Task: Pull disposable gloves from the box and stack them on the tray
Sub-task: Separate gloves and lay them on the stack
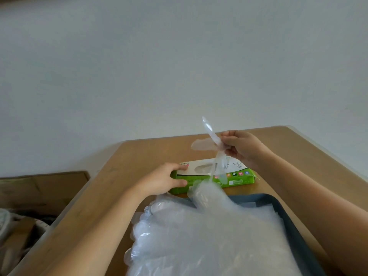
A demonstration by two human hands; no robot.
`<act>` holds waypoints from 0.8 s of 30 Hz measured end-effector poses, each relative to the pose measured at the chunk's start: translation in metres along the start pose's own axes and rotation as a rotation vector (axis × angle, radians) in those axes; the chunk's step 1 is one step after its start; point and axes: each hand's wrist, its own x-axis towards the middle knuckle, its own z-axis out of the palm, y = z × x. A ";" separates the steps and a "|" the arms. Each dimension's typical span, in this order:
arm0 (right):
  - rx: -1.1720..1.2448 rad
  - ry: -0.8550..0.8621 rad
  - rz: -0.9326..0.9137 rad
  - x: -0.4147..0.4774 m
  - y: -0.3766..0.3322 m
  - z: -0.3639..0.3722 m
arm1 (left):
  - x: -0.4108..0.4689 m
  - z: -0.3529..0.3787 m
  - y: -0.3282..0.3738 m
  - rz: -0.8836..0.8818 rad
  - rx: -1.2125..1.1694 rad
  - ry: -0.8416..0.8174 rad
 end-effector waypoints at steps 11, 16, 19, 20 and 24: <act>0.131 -0.192 -0.134 -0.023 -0.016 0.013 | 0.035 0.008 0.064 0.054 0.191 -0.158; 0.523 -0.194 -0.210 -0.038 -0.053 0.009 | 0.038 0.014 0.063 0.061 0.160 -0.107; 0.344 -0.235 -0.196 -0.054 -0.070 0.008 | 0.028 -0.003 0.063 0.081 -0.163 0.039; 0.274 -0.237 -0.186 -0.058 -0.072 0.010 | 0.019 -0.009 0.067 0.119 -0.360 0.059; -0.017 -0.199 -0.216 -0.078 -0.075 0.019 | -0.026 -0.023 0.085 0.209 -1.067 -0.179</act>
